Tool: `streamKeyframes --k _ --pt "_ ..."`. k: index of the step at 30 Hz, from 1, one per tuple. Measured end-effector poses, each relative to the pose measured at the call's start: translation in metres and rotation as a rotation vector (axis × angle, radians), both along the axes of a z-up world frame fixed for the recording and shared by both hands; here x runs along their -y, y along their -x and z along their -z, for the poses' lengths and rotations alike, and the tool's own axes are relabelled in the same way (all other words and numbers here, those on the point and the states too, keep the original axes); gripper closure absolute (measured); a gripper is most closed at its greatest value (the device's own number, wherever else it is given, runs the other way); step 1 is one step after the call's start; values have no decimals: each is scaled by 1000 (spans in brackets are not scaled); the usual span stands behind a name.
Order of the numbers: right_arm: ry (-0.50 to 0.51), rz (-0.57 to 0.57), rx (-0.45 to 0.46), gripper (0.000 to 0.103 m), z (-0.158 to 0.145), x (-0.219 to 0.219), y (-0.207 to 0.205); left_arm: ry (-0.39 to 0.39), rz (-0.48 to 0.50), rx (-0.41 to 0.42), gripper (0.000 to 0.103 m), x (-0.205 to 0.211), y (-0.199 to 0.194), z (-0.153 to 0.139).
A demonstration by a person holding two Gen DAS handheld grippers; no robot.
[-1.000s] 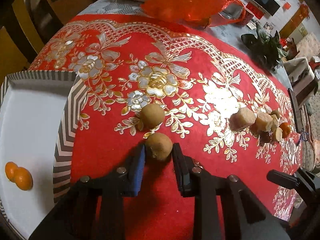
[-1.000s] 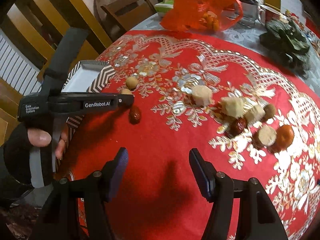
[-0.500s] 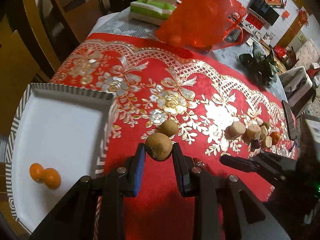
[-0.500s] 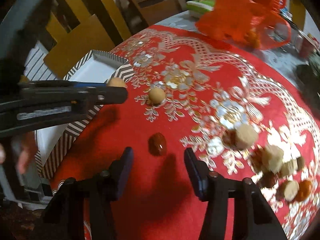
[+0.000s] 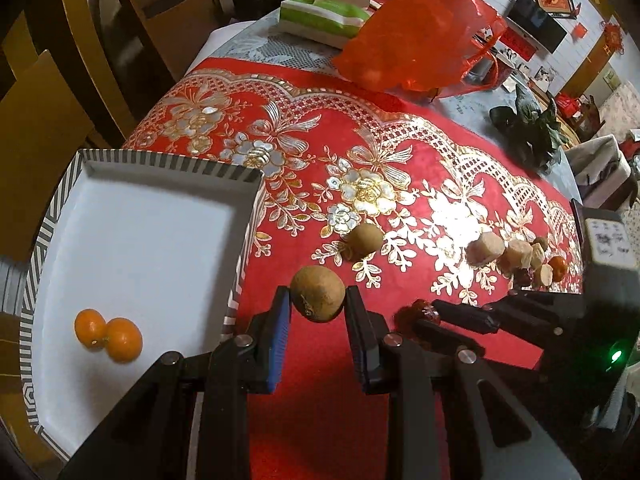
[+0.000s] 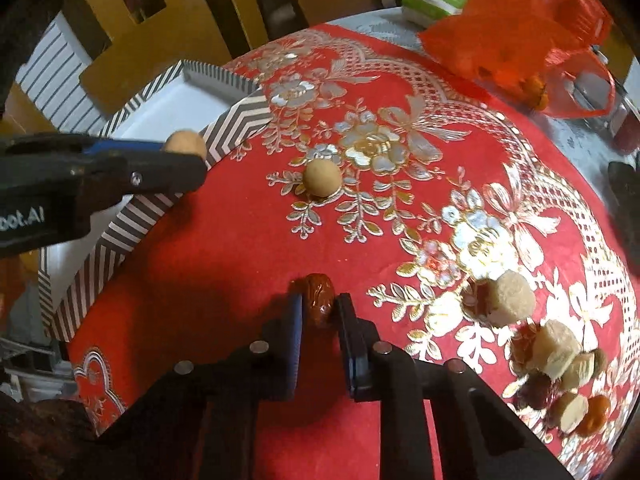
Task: Organize fruits
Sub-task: 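Carry the brown fruit and the red date over the white tray with both grippers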
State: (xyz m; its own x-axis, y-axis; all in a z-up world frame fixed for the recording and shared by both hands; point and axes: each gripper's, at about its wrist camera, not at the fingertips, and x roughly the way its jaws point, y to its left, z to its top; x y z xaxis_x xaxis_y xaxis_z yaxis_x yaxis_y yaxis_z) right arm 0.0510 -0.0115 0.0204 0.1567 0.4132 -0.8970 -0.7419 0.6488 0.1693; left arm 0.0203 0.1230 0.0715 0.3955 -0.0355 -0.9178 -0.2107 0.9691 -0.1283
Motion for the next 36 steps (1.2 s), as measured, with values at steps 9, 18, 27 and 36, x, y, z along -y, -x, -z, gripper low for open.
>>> streamKeyframes --k 9,18,27,36 --pt "-61 67 6 84 -25 21 7 -25 7 19 77 3 6 -10" --pt "-80 64 33 84 -43 17 17 -38 5 34 77 0 16 -20" --pt "-99 68 42 84 -55 15 25 -36 -9 42 77 -6 27 -26" --pt "-114 43 48 84 -64 1 32 -43 -46 41 77 -21 40 -28"
